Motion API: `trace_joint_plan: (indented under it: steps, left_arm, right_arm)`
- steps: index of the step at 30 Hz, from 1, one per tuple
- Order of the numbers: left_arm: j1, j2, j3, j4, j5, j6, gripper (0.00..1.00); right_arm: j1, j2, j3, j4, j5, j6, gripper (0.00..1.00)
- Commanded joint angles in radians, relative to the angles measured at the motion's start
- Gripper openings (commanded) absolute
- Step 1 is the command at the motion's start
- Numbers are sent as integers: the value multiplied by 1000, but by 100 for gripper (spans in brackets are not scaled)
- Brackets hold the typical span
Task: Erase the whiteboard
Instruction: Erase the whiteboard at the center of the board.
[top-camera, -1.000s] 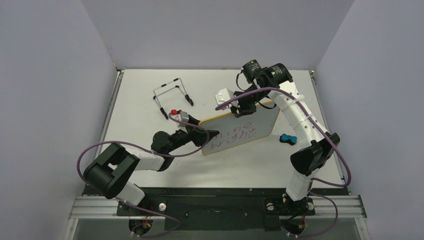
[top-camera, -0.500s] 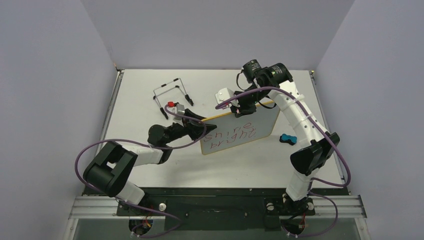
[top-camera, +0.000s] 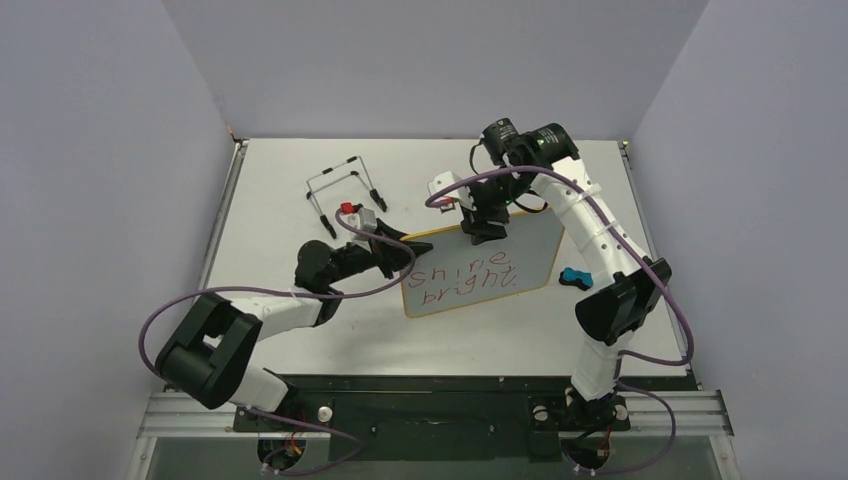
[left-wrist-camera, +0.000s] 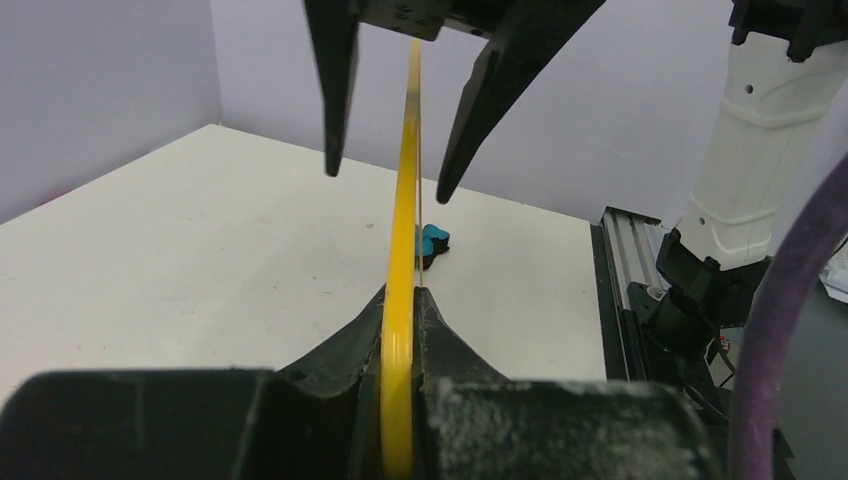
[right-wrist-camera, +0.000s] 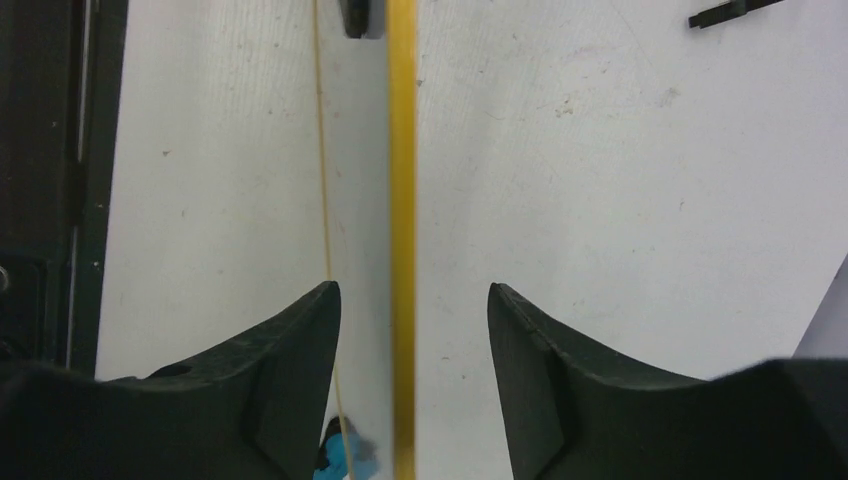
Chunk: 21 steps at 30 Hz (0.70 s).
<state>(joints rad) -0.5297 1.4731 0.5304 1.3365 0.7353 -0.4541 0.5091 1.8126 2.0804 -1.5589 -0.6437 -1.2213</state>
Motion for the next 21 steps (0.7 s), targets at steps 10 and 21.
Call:
trace_joint_plan:
  steps: [10, 21]
  left_arm:
    - [-15, -278, -88, -287, -396, 270, 0]
    - [-10, -336, -138, -331, -497, 245, 0]
  right_arm:
    - [-300, -195, 9, 241, -418, 297, 85]
    - [-828, -386, -757, 471, -135, 107, 80]
